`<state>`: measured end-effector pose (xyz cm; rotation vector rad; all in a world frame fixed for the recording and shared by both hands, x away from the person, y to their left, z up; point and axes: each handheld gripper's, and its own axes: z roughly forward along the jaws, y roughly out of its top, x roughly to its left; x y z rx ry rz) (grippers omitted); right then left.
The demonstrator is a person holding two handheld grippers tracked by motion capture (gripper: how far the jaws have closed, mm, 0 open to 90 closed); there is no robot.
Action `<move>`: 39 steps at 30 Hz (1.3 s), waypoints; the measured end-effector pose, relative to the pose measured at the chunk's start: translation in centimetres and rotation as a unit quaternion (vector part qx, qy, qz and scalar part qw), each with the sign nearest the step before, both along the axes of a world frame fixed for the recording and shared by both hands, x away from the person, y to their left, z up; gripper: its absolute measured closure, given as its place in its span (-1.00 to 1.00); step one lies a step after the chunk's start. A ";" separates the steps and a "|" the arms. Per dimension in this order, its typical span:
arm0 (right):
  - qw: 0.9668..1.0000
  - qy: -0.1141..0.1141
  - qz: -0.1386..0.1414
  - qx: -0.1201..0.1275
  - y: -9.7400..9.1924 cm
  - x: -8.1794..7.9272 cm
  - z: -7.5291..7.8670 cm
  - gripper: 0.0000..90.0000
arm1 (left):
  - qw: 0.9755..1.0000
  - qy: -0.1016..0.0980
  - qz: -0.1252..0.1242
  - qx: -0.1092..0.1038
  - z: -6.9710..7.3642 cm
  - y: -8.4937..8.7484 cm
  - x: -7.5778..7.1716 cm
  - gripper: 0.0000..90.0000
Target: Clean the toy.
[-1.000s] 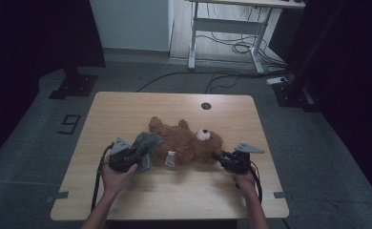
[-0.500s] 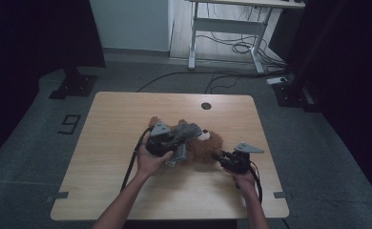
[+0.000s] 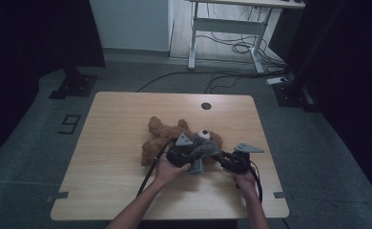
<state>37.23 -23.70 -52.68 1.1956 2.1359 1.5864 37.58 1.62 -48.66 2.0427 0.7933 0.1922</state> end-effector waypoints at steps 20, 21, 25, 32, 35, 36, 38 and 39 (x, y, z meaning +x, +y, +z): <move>1.000 0.004 -0.002 0.002 0.1 -0.1 -0.1 0.52 | 1.000 -0.019 -0.019 0.006 0.0 0.4 -2.3 0.68; 1.000 0.006 -0.002 0.006 0.1 -0.1 0.0 0.52 | 1.000 -0.026 -0.015 -0.005 0.5 0.4 -2.3 0.68; 1.000 0.005 0.003 0.013 0.3 -0.2 0.2 0.53 | 0.999 -0.037 -0.013 -0.033 2.1 -0.2 -2.0 0.69; 1.000 0.006 0.003 0.012 0.3 -0.2 0.1 0.53 | 1.000 -0.002 -0.015 -0.007 0.4 -2.4 -1.1 0.68; 1.000 0.005 0.005 0.011 0.2 -0.2 0.0 0.53 | 1.000 -0.006 -0.013 0.002 0.1 -2.0 -1.3 0.69; 1.000 0.004 0.004 0.014 0.2 -0.2 0.0 0.53 | 1.000 -0.008 -0.012 0.007 0.1 -1.8 -1.4 0.69; 1.000 0.004 0.004 0.016 0.2 -0.1 0.0 0.53 | 1.000 -0.009 -0.011 0.016 0.0 -1.5 -1.5 0.69; 1.000 0.005 0.003 0.016 0.2 -0.1 0.0 0.53 | 1.000 -0.006 -0.011 0.018 -0.2 -1.3 -1.6 0.69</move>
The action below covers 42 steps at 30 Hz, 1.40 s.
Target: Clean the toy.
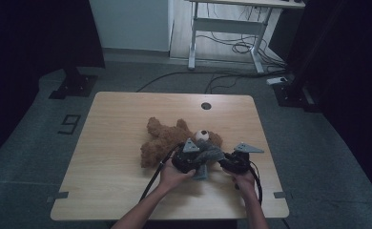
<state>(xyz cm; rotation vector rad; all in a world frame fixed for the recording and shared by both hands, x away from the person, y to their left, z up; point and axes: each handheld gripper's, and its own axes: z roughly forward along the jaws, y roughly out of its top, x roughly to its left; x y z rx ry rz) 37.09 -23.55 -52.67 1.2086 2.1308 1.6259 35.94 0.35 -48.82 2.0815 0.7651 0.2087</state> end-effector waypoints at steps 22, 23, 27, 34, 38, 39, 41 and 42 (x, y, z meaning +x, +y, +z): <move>1.000 0.003 0.000 0.004 -0.2 0.1 -0.1 0.52 | 0.998 -0.012 0.024 -0.056 1.6 3.8 -1.0 0.69; 1.000 0.003 0.000 0.004 -0.2 0.1 -0.1 0.52 | 0.998 -0.017 0.026 -0.058 2.1 3.8 -0.9 0.69; 1.000 0.004 0.000 0.004 -0.2 0.1 -0.1 0.52 | 0.998 -0.016 0.031 -0.057 3.0 3.2 0.0 0.68; 1.000 0.005 0.000 0.006 -0.2 0.1 -0.1 0.52 | 1.000 0.009 0.015 -0.018 0.7 0.5 0.9 0.69; 1.000 0.006 0.002 0.000 -0.3 0.1 -0.1 0.52 | 1.000 0.011 0.008 -0.010 -0.2 0.3 0.5 0.69; 1.000 0.006 0.002 -0.001 -0.3 0.1 -0.1 0.52 | 1.000 0.013 0.006 -0.007 -0.4 0.3 0.4 0.69; 1.000 0.006 0.002 -0.001 -0.2 0.1 -0.1 0.52 | 1.000 0.015 0.003 0.000 -0.8 0.4 0.1 0.69; 1.000 0.005 0.002 -0.002 -0.2 0.1 -0.1 0.52 | 1.000 0.018 0.000 0.003 -1.1 0.5 -0.1 0.69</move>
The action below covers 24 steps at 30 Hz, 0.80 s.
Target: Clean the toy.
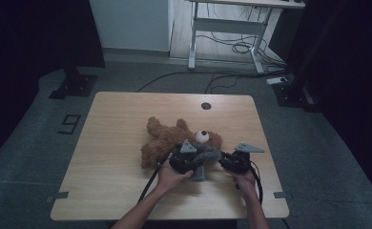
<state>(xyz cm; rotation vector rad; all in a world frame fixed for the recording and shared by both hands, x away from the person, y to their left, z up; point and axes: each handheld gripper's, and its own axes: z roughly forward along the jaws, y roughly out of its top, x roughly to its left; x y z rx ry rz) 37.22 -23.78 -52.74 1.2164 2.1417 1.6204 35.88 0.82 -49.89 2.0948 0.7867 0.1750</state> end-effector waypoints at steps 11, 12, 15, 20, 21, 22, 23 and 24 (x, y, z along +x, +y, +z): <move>1.000 -0.001 0.003 -0.002 0.0 -0.1 0.0 0.52 | 0.999 0.013 -0.006 0.029 -1.5 0.6 -1.3 0.68; 1.000 -0.001 0.004 -0.002 0.0 -0.1 0.0 0.52 | 0.999 0.013 -0.007 0.029 -1.5 0.7 -1.3 0.68; 1.000 -0.002 0.003 -0.002 0.0 -0.1 -0.1 0.52 | 1.000 0.001 -0.010 0.004 -0.7 1.6 -1.8 0.68; 1.000 -0.002 0.004 0.003 -0.1 -0.1 -0.2 0.52 | 0.999 -0.037 0.009 -0.034 2.4 3.7 -1.7 0.68; 1.000 -0.003 0.004 0.002 -0.1 -0.1 -0.2 0.52 | 0.998 -0.041 0.016 -0.040 3.1 4.2 -1.5 0.68; 1.000 -0.003 0.004 0.003 -0.1 -0.1 -0.2 0.52 | 0.998 -0.043 0.022 -0.045 3.7 4.6 -1.1 0.68; 1.000 -0.002 0.003 0.003 -0.1 -0.1 -0.2 0.52 | 0.997 -0.045 0.029 -0.049 4.2 5.0 -0.7 0.68; 1.000 -0.001 0.003 0.004 -0.1 -0.1 -0.2 0.52 | 0.997 -0.048 0.037 -0.054 4.7 5.4 -0.2 0.68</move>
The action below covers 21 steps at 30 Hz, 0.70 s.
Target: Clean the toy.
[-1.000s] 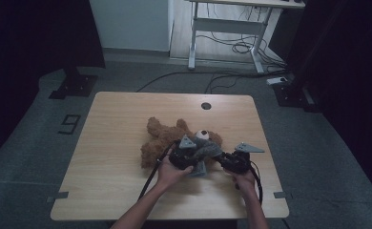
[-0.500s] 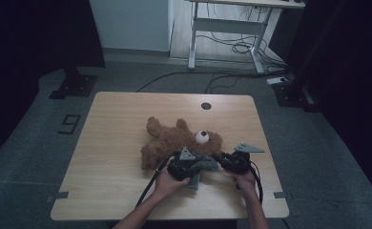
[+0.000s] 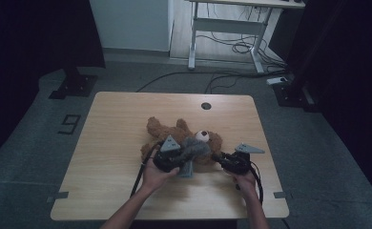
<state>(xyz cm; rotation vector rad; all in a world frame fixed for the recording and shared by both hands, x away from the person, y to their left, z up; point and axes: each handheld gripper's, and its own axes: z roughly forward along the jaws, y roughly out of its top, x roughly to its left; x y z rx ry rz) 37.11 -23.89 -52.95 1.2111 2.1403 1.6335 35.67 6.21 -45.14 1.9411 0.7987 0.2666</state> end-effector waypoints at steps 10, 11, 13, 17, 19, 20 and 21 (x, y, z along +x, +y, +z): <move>1.000 0.007 0.003 -0.001 -0.1 0.0 -0.2 0.51 | 0.998 -0.001 0.044 0.050 0.1 0.3 3.5 0.68; 1.000 0.006 0.002 -0.002 -0.1 0.0 -0.1 0.51 | 0.997 -0.003 0.053 0.048 -0.1 0.7 3.5 0.68; 1.000 0.005 0.000 -0.001 -0.1 0.0 -0.2 0.51 | 0.997 -0.002 0.065 0.040 -0.3 1.6 3.5 0.68; 1.000 0.005 0.002 0.000 -0.2 -0.1 -0.2 0.51 | 0.995 -0.002 0.088 0.043 -0.5 3.7 3.5 0.69; 1.000 0.006 0.003 -0.001 -0.1 -0.1 -0.2 0.51 | 0.994 -0.003 0.099 0.049 -0.7 4.8 3.5 0.69; 1.000 0.006 0.002 -0.001 -0.1 -0.1 -0.2 0.51 | 0.993 -0.003 0.104 0.051 -0.7 5.3 3.5 0.70; 1.000 0.007 0.003 -0.002 -0.1 -0.1 -0.2 0.51 | 0.993 -0.001 0.109 0.049 -0.8 5.8 3.5 0.69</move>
